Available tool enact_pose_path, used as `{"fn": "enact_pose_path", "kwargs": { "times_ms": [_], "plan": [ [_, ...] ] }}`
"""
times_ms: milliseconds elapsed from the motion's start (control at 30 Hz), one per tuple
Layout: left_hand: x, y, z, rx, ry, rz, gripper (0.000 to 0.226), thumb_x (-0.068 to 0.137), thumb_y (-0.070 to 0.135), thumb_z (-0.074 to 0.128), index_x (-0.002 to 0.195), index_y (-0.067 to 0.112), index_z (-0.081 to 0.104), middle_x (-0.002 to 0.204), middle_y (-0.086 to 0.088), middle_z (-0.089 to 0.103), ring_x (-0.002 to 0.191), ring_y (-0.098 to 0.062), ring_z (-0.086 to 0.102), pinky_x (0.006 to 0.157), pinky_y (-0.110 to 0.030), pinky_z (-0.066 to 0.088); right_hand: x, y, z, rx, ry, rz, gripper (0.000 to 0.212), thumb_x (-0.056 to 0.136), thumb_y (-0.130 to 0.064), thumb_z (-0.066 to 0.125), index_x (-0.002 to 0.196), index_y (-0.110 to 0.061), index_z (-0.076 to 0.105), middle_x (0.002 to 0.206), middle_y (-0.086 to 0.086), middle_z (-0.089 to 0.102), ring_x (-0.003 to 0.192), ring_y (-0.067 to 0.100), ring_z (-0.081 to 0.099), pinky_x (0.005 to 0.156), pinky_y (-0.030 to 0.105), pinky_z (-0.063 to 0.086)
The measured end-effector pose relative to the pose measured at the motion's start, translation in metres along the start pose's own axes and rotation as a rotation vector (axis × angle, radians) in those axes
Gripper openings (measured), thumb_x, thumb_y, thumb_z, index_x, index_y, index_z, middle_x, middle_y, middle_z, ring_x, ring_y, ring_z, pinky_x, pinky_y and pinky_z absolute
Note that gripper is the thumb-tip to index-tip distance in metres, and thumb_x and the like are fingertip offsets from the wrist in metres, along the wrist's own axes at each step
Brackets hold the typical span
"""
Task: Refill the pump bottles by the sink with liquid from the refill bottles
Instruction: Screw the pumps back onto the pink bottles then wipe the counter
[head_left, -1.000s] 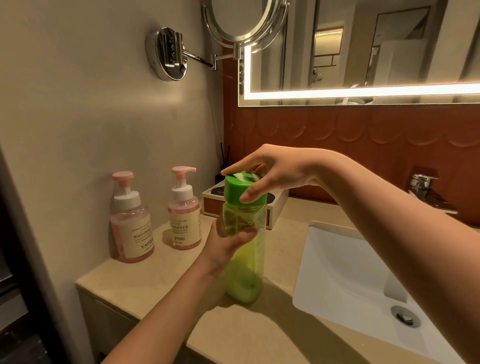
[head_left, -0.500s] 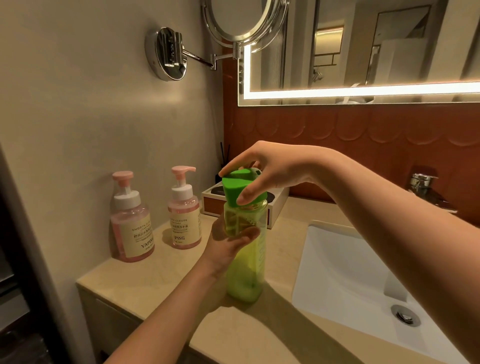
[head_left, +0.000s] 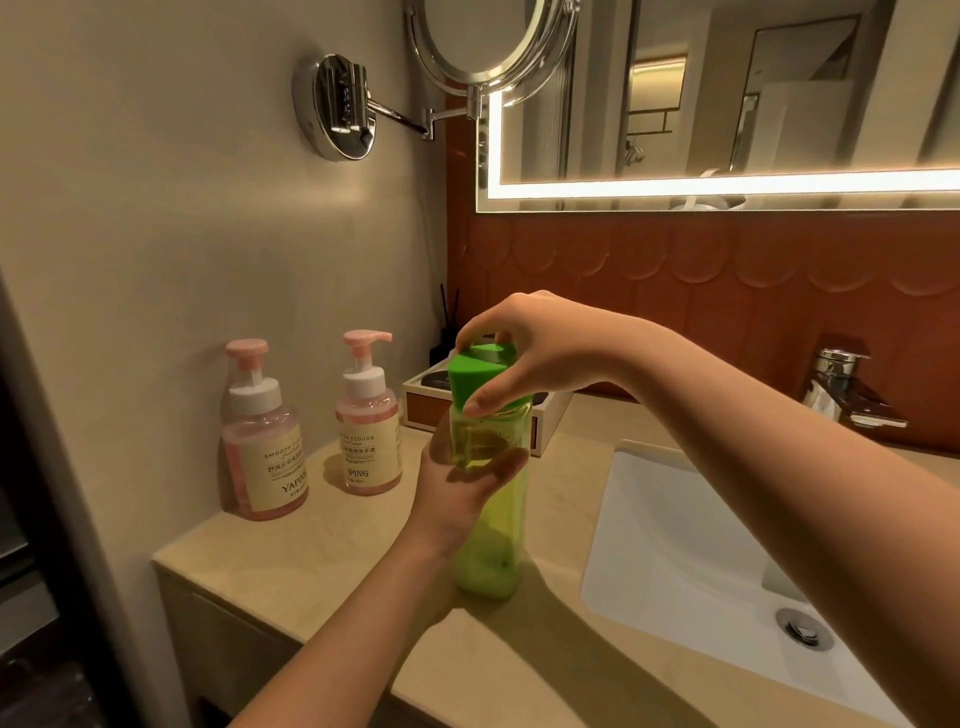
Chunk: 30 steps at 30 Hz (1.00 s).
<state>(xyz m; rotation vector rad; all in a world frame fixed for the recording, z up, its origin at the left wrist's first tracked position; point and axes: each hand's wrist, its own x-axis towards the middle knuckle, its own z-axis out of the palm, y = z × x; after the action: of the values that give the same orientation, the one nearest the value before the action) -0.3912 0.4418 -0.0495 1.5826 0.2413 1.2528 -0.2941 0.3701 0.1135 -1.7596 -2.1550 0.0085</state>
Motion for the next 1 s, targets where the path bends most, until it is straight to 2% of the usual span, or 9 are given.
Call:
{"fn": "enact_pose_path", "kwargs": {
  "times_ms": [133,200,267,400,533,667,800,900,1000],
  "plan": [
    [0.0,0.001,-0.004,-0.052,-0.048,-0.026,0.064,0.05,0.044,0.083,0.102,0.018,0.056,0.083,0.012,0.073,0.082,-0.002,0.068,0.068,-0.015,0.052,-0.003,0.008,-0.001,0.126,-0.069,0.02,0.055,0.075,-0.04,0.072,0.124,-0.026,0.052,0.108,-0.008,0.049,0.091,0.009,0.051,0.061,0.011,0.044],
    [0.002,0.004,-0.006,-0.012,-0.074,-0.055,0.079,0.04,0.063,0.082,0.102,0.022,0.056,0.085,0.015,0.072,0.083,-0.001,0.067,0.07,-0.016,0.053,-0.003,0.01,-0.003,0.202,-0.117,0.032,0.054,0.075,-0.037,0.072,0.124,-0.026,0.052,0.112,-0.006,0.05,0.094,0.01,0.051,0.065,0.014,0.048],
    [0.003,0.006,-0.007,-0.002,-0.085,-0.063,0.081,0.036,0.069,0.08,0.101,0.027,0.055,0.085,0.018,0.071,0.084,0.001,0.066,0.071,-0.016,0.053,-0.002,0.01,-0.003,0.191,-0.13,0.03,0.053,0.075,-0.036,0.072,0.123,-0.028,0.051,0.11,-0.008,0.051,0.093,0.008,0.051,0.063,0.013,0.047],
    [0.001,0.003,-0.007,-0.07,-0.078,-0.059,0.078,0.042,0.055,0.085,0.102,0.018,0.052,0.08,0.014,0.072,0.076,-0.001,0.068,0.066,-0.014,0.052,0.001,0.006,0.0,0.012,-0.051,-0.022,0.056,0.073,-0.044,0.073,0.123,-0.028,0.053,0.094,-0.02,0.047,0.085,0.004,0.05,0.054,0.006,0.038],
    [-0.001,0.0,-0.005,0.009,-0.031,-0.007,0.037,0.071,0.019,0.075,0.102,0.021,0.055,0.085,0.018,0.072,0.082,0.001,0.067,0.069,-0.012,0.051,0.004,0.001,0.007,-0.141,0.03,0.018,0.056,0.071,-0.056,0.068,0.114,-0.021,0.059,0.097,-0.006,0.054,0.089,0.012,0.053,0.057,0.014,0.042],
    [-0.002,0.001,0.0,0.054,0.064,0.049,0.04,0.064,0.03,0.08,0.097,0.029,0.057,0.083,0.022,0.07,0.081,0.004,0.066,0.067,-0.009,0.049,0.006,-0.007,0.025,-0.511,0.232,0.076,0.063,0.081,-0.071,0.037,0.092,-0.014,0.059,0.08,0.0,0.059,0.066,0.015,0.052,0.051,0.024,0.041],
    [-0.001,0.003,0.003,0.033,0.091,0.019,0.068,0.042,0.063,0.082,0.096,0.031,0.056,0.083,0.024,0.069,0.08,0.004,0.066,0.066,-0.008,0.049,0.006,-0.01,0.03,-0.383,0.217,0.061,0.062,0.086,-0.066,0.032,0.102,-0.012,0.058,0.101,0.002,0.048,0.095,0.017,0.042,0.075,0.037,0.048],
    [0.0,0.002,0.001,0.076,0.078,0.037,0.05,0.055,0.049,0.082,0.096,0.034,0.058,0.084,0.023,0.07,0.081,0.003,0.066,0.066,-0.008,0.049,0.007,-0.011,0.033,-0.205,0.158,0.025,0.053,0.093,-0.053,0.036,0.112,-0.01,0.058,0.114,0.008,0.052,0.103,0.022,0.048,0.087,0.038,0.046],
    [0.0,0.002,0.004,0.099,0.09,0.055,0.045,0.06,0.036,0.079,0.098,0.034,0.057,0.086,0.022,0.07,0.083,0.002,0.066,0.067,-0.009,0.049,0.007,-0.013,0.034,-0.16,0.171,0.06,0.045,0.095,-0.044,0.038,0.108,-0.008,0.06,0.103,0.01,0.062,0.091,0.025,0.058,0.08,0.043,0.052]
  ]
}}
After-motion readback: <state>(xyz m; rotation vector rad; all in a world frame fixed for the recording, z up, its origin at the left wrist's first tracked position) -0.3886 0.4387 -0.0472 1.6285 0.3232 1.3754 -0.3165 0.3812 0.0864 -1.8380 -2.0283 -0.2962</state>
